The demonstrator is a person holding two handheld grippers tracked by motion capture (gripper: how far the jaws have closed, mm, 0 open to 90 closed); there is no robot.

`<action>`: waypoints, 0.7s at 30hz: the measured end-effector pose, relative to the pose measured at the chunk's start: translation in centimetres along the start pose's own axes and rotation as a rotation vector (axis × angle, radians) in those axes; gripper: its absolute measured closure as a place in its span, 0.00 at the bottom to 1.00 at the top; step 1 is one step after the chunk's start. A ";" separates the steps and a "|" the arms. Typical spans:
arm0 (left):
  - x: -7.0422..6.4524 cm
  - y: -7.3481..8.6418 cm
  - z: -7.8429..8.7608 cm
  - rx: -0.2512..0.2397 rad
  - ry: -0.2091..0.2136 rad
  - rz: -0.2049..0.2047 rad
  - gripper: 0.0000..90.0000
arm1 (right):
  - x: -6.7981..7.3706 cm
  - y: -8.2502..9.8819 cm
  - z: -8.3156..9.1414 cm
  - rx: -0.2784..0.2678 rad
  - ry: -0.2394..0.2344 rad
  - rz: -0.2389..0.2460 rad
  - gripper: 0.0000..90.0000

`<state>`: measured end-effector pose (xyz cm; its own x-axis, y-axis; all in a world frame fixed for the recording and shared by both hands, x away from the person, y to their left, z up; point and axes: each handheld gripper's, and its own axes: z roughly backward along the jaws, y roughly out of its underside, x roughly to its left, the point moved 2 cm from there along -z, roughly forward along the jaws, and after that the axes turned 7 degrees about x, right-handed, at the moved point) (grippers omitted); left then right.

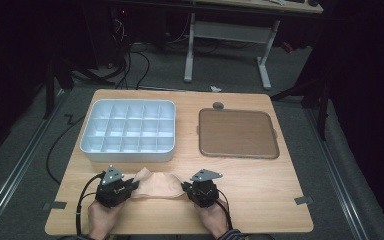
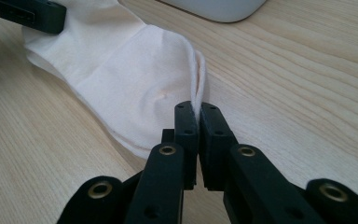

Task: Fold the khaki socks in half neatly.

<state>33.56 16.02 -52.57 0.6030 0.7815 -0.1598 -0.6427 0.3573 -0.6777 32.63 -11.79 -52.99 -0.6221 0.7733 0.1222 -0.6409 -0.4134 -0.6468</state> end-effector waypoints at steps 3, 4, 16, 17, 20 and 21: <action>-0.4 -0.3 0.0 -0.009 0.018 0.002 0.87 | -0.4 0.3 0.4 0.002 0.007 -0.002 0.97; -0.6 -0.4 -0.1 -0.006 0.020 -0.001 0.87 | -0.5 0.4 0.5 0.001 0.008 -0.005 0.97; -2.4 -2.0 -1.3 -0.001 0.057 -0.028 0.87 | -2.2 1.2 2.7 -0.005 0.045 -0.041 0.97; -2.5 -2.1 -1.4 -0.002 0.061 -0.027 0.87 | -2.3 1.3 2.8 -0.005 0.049 -0.040 0.97; -2.9 -2.4 -2.0 0.004 0.066 -0.030 0.87 | -2.8 1.6 3.1 -0.001 0.055 -0.049 0.97; -3.0 -2.5 -2.1 0.004 0.067 -0.033 0.87 | -3.0 1.7 3.2 0.001 0.057 -0.053 0.97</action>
<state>34.37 11.71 -51.89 0.6540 0.7334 -0.1857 -0.6242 0.3844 -0.6802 31.90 -16.34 -52.03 -0.5604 0.8205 0.1130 -0.6730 -0.3715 -0.6396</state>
